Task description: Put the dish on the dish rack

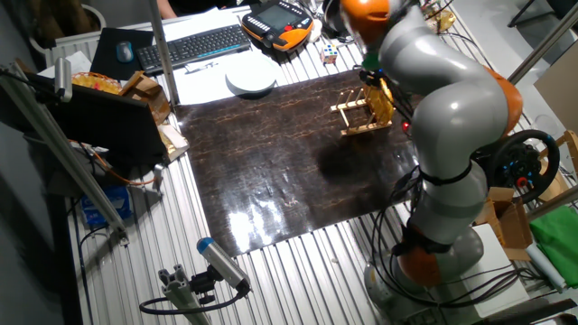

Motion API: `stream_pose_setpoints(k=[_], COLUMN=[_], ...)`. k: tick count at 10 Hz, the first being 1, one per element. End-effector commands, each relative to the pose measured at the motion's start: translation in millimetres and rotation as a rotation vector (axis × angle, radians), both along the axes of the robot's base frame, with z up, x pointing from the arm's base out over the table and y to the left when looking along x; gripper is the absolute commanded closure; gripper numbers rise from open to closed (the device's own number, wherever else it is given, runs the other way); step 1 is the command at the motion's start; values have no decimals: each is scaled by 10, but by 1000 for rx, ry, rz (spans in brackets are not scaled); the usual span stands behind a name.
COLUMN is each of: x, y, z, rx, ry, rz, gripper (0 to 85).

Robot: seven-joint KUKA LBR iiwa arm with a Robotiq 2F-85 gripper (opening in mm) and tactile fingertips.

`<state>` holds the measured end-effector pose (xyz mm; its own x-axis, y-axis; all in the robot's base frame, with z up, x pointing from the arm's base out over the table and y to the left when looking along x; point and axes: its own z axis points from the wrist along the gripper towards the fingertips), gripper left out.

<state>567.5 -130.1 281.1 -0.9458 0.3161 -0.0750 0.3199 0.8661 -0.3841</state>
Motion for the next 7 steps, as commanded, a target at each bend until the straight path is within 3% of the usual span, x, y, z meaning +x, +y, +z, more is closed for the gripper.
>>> stream_pose_setpoints(k=[1, 3, 4, 7], x=[-12, -46, -64, -99], y=[-6, -21, -24, -36], z=[26, 79, 99, 139], rx=[23, 56, 79, 103], ry=[5, -7, -3, -7], rz=[14, 64, 77, 170], gripper=[673, 830, 830, 830])
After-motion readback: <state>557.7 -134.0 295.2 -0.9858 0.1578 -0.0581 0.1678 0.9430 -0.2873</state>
